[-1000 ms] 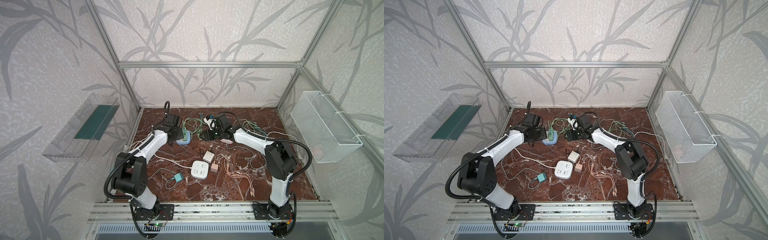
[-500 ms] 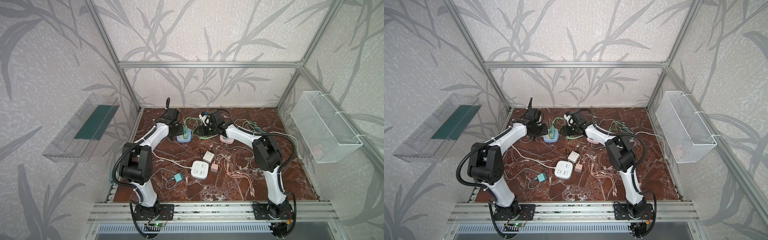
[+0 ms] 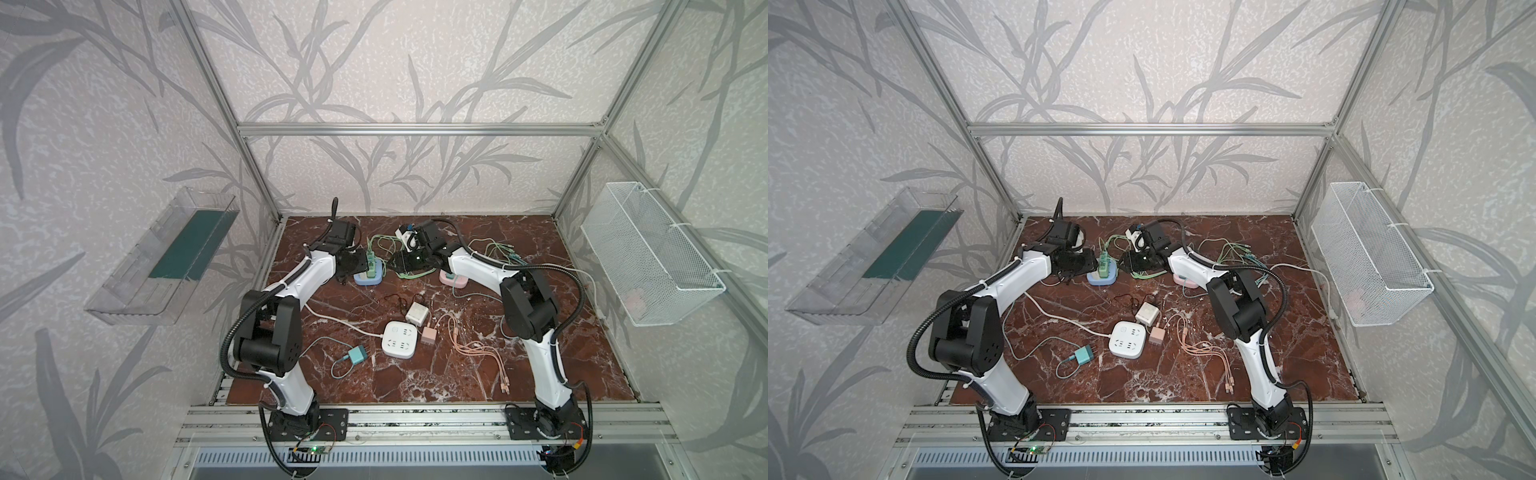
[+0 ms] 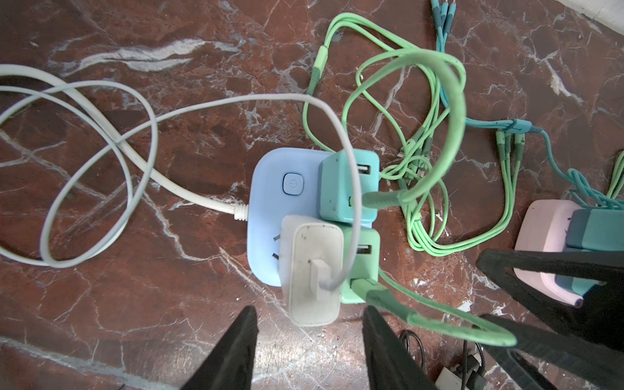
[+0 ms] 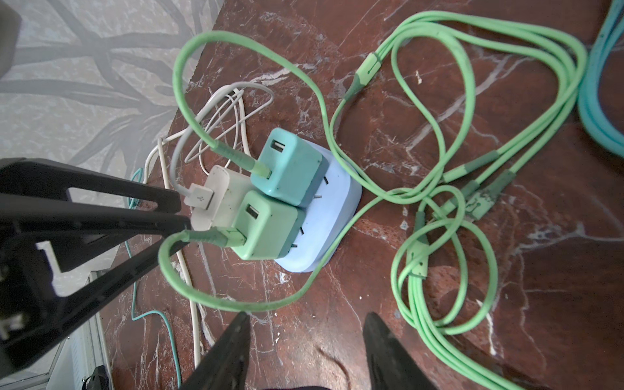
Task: Pull the plug off the socket
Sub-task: 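Move both grippers farther from the robot to the blue strip with green plugs, then lower the left gripper onto the white plug while the right lowers onto a green plug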
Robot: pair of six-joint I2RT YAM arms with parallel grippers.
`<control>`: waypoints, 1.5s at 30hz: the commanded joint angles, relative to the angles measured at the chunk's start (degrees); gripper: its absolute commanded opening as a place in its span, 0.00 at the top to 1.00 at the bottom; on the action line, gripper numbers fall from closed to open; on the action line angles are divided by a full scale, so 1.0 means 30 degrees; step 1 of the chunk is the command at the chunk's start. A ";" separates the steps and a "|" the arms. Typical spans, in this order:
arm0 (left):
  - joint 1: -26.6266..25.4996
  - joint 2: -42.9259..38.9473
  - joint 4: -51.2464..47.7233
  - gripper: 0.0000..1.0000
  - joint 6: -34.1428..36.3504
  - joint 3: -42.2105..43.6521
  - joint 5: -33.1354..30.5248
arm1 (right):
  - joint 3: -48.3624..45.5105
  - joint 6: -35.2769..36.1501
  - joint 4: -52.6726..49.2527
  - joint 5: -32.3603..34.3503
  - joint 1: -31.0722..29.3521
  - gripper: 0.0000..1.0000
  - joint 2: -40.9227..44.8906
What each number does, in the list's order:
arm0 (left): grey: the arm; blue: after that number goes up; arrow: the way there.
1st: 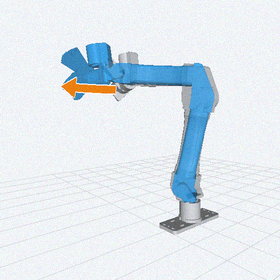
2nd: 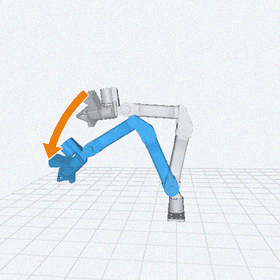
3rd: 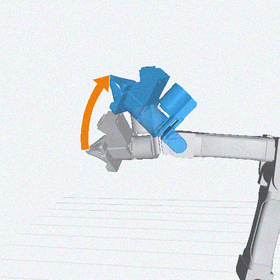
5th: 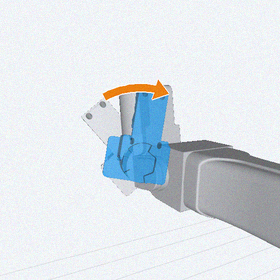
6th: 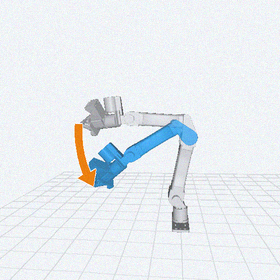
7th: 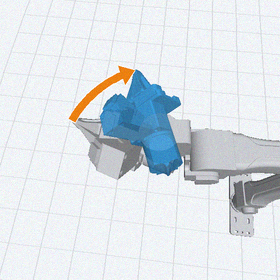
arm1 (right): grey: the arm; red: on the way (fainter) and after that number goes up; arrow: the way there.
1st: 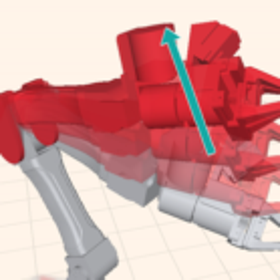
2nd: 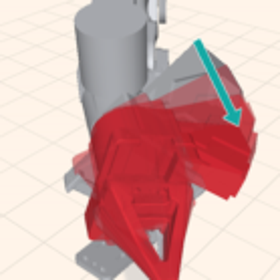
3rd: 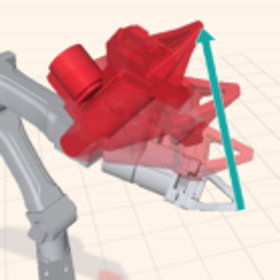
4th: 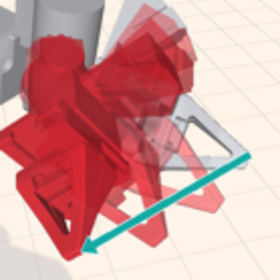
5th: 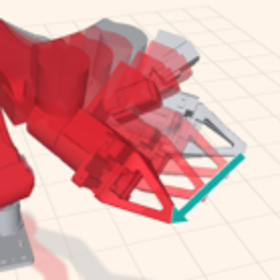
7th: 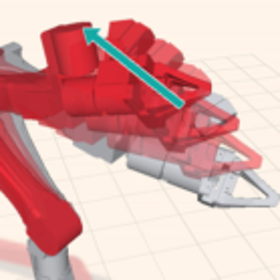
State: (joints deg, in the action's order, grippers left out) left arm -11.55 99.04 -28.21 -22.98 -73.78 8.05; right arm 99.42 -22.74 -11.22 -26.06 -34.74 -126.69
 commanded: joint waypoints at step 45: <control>-0.2593 0.1400 -0.2521 0.77 0.0634 -0.0762 -0.1546 | 0.1854 0.0579 -0.1908 -0.1045 0.0664 0.45 -0.1764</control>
State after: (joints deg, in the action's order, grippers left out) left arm -18.76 104.79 -31.66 -20.71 -78.46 1.76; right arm 104.27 -21.50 -15.38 -28.40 -32.93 -130.69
